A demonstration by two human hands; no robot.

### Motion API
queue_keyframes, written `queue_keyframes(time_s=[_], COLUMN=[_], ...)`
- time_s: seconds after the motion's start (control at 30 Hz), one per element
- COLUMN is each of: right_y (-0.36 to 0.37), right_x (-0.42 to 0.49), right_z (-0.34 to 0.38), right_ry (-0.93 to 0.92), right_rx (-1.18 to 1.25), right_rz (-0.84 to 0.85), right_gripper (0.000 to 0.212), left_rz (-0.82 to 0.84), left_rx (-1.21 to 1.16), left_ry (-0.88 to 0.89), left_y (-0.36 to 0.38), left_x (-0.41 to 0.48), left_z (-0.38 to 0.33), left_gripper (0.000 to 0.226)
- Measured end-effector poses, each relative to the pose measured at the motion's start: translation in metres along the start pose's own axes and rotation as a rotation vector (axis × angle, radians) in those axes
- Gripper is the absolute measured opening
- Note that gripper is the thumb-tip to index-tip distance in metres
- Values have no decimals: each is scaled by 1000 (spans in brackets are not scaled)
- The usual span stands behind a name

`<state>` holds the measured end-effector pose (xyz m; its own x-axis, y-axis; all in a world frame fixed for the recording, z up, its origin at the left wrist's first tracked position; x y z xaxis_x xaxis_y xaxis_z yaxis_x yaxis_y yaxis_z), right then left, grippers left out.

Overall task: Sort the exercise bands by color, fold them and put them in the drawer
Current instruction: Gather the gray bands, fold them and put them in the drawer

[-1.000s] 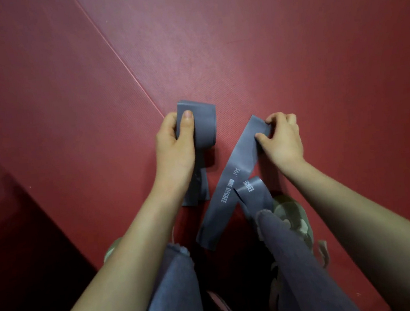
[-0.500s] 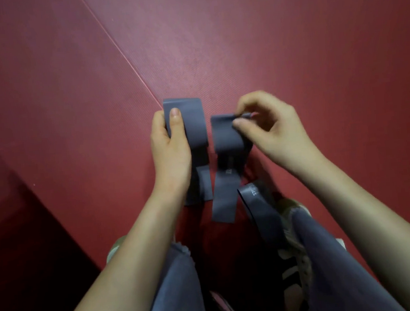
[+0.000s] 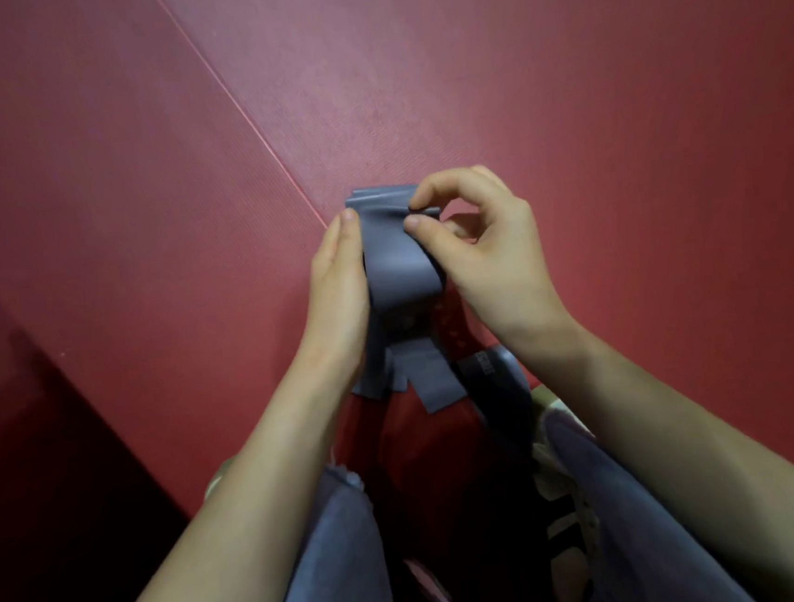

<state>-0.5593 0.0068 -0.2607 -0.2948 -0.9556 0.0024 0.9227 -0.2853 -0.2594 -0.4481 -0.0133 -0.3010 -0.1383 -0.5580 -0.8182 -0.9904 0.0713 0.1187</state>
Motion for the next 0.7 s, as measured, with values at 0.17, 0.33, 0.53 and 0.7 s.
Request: queue_keyframes(time_s=[0.17, 0.33, 0.53, 0.7], right_y=[-5, -6, 1, 9], right_x=[2, -2, -25, -48], right_z=[-10, -9, -39, -74], right_ry=[46, 57, 330, 477], right_rx=[-4, 130, 440, 289], right_rz=[-63, -153, -272, -111], right_gripper=[32, 26, 15, 40], left_rz=[121, 131, 11, -34], left_rx=[88, 118, 177, 186], left_ry=[27, 114, 98, 109], left_y=[15, 17, 10, 5], left_x=[-6, -7, -5, -3], left_z=[-2, -9, 1, -2], left_gripper=[22, 16, 22, 20])
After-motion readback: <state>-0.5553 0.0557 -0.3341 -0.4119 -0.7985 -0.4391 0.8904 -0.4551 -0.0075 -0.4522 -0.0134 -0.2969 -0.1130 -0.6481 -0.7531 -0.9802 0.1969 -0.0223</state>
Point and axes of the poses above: each hand's wrist, its own x-axis towards the middle knuckle, its own y-axis out of the palm, z = x × y, the point moved 5 cm from there along x, towards the middle knuckle, and after that the axes turned 15 degrees about -y, right-handed, at the moved point
